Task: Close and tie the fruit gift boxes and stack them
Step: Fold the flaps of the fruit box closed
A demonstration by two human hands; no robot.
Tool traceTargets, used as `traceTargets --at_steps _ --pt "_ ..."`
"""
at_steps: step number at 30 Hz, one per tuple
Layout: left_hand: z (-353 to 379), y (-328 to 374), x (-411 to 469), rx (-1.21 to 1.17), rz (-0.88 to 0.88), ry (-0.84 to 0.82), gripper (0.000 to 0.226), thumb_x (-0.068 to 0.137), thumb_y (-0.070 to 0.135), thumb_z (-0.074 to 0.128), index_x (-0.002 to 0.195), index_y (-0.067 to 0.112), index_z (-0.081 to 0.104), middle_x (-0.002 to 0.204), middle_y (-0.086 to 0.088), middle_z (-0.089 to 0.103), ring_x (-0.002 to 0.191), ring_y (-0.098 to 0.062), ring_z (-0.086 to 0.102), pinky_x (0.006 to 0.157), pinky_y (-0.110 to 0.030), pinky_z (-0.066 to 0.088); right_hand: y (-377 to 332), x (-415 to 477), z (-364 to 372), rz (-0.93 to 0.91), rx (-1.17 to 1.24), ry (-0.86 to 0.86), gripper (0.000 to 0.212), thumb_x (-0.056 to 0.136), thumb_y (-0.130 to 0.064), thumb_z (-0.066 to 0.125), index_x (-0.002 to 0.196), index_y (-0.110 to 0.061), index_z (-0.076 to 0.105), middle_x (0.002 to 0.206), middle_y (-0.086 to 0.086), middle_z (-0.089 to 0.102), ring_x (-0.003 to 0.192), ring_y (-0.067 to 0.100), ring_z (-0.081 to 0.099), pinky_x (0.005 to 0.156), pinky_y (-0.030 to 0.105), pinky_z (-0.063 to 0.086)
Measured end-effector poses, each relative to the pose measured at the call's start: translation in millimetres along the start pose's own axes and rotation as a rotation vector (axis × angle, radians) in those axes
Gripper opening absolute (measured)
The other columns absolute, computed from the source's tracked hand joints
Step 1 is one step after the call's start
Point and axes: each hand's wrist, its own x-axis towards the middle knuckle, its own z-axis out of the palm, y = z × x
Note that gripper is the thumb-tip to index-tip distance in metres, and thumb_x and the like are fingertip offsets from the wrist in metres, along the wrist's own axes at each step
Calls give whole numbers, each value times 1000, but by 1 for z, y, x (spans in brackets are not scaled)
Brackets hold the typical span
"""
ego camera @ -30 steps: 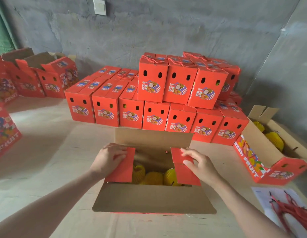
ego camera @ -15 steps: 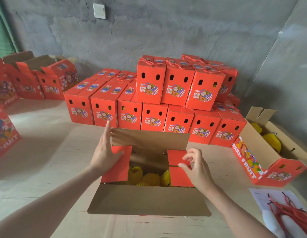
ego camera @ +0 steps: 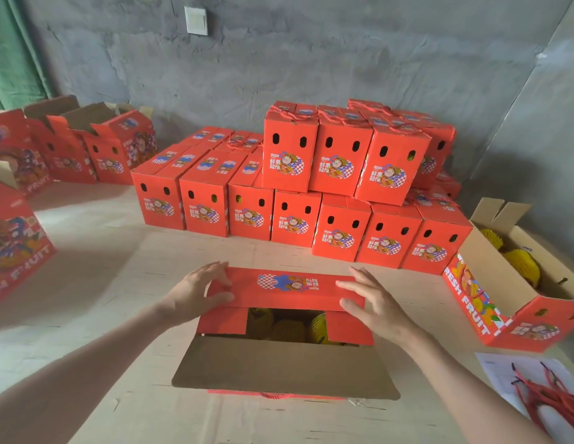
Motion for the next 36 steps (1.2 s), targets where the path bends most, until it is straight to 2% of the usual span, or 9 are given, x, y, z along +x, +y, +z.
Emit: traceTargets --at_steps 3,7,11,20,24,26,29,32,36 --pt "-11 5 11 24 -94 -193 44 73 47 77 105 32 51 133 9 45 119 -14 43 91 -30 39 -7 16 -6 -31 -148 -87 38 95 -39 53 133 -42 48 159 -8 15 145 2 0 118 32 7" --pt "-15 12 23 230 -62 -318 67 84 58 56 144 43 29 142 8 34 130 -15 30 106 -36 31 -7 23 -10 -6 -349 -288 46 98 -52 38 136 -64 15 160 -5 9 147 13 3 118 38 11" --pt "-9 13 20 402 -11 -322 56 89 64 33 142 55 18 143 6 30 132 -17 24 111 -39 27 -8 18 -8 -29 -369 -260 43 97 -55 31 127 -74 6 158 -3 15 145 14 10 115 38 17" --pt "-8 19 12 475 12 -407 52 93 60 22 128 66 -15 146 6 12 136 -21 11 112 -48 28 -13 14 -3 -94 -392 -290 49 102 -43 31 128 -74 3 151 -2 14 139 13 8 113 37 20" --pt "-9 20 7 447 -59 -447 47 92 62 14 123 72 -19 148 9 2 139 -23 5 113 -51 22 -12 14 -1 -100 -486 -302 51 102 -44 27 129 -73 -5 152 -1 8 141 17 4 115 40 15" --pt "-9 23 12 501 -98 -451 46 84 68 1 126 70 -18 149 4 8 140 -25 9 115 -54 12 -10 15 -1 -87 -537 -326 50 102 -47 24 128 -72 -10 157 0 -4 144 18 -9 117 41 3" --pt "5 35 31 682 -87 -415 74 74 69 -16 145 47 -14 147 -11 21 140 -33 19 114 -59 0 -8 17 0 -117 -623 -354 52 101 -52 20 134 -63 -18 154 -7 -32 137 16 -38 113 43 -19" --pt "22 47 45 680 -40 -428 103 63 76 -21 151 26 -5 150 -14 25 139 -34 23 115 -54 7 -7 15 1 -144 -677 -363 55 100 -54 18 135 -57 -25 149 -15 -37 138 15 -37 114 43 -20" --pt "30 38 44 681 -1 -350 105 62 82 -18 151 27 -6 148 -3 27 137 -28 25 115 -48 14 -7 17 2 -102 -628 -400 52 101 -52 19 132 -64 -20 148 -20 -36 135 16 -40 110 44 -22"
